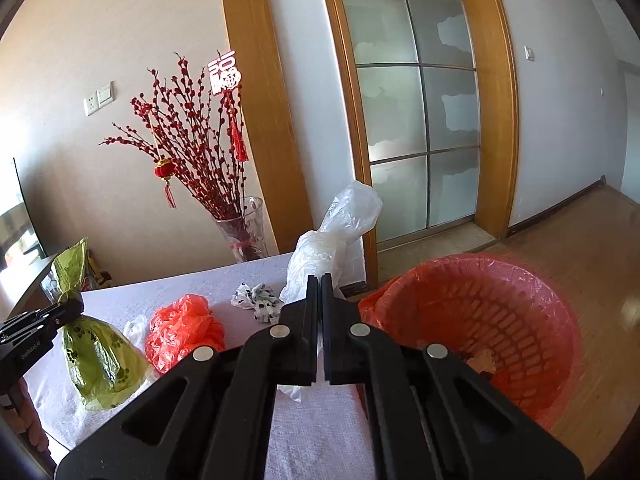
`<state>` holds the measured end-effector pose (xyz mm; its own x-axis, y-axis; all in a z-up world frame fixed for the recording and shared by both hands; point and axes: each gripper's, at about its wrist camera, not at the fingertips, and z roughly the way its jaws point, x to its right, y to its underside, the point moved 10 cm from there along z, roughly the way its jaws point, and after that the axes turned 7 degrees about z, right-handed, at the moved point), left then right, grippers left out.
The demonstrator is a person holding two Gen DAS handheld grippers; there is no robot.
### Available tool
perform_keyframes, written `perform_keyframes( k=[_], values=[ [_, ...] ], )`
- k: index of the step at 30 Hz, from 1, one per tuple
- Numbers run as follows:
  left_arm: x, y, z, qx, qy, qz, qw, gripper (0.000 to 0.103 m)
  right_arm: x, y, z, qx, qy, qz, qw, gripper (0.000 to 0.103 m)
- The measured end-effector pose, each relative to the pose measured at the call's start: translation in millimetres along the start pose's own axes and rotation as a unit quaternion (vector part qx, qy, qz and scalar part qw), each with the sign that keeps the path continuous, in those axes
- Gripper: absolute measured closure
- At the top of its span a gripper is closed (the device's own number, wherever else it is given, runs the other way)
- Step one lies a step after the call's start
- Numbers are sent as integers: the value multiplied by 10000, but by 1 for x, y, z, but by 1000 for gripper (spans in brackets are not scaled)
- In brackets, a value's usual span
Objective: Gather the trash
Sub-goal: 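Carry the green and clear bags to the basket and open both grippers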
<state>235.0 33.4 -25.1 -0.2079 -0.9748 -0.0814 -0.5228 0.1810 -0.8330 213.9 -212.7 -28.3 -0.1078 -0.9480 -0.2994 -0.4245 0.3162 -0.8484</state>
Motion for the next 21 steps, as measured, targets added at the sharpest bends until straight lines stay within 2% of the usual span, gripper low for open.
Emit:
perform_keyframes(
  k=[10, 21],
  values=[
    [65, -24, 7, 135, 518, 304, 9981, 88, 34, -9, -11, 150, 245, 180, 9994, 101],
    [161, -25, 16, 101, 1280, 620, 9898, 88, 82, -16, -28, 303, 620, 375, 9969, 101]
  ],
)
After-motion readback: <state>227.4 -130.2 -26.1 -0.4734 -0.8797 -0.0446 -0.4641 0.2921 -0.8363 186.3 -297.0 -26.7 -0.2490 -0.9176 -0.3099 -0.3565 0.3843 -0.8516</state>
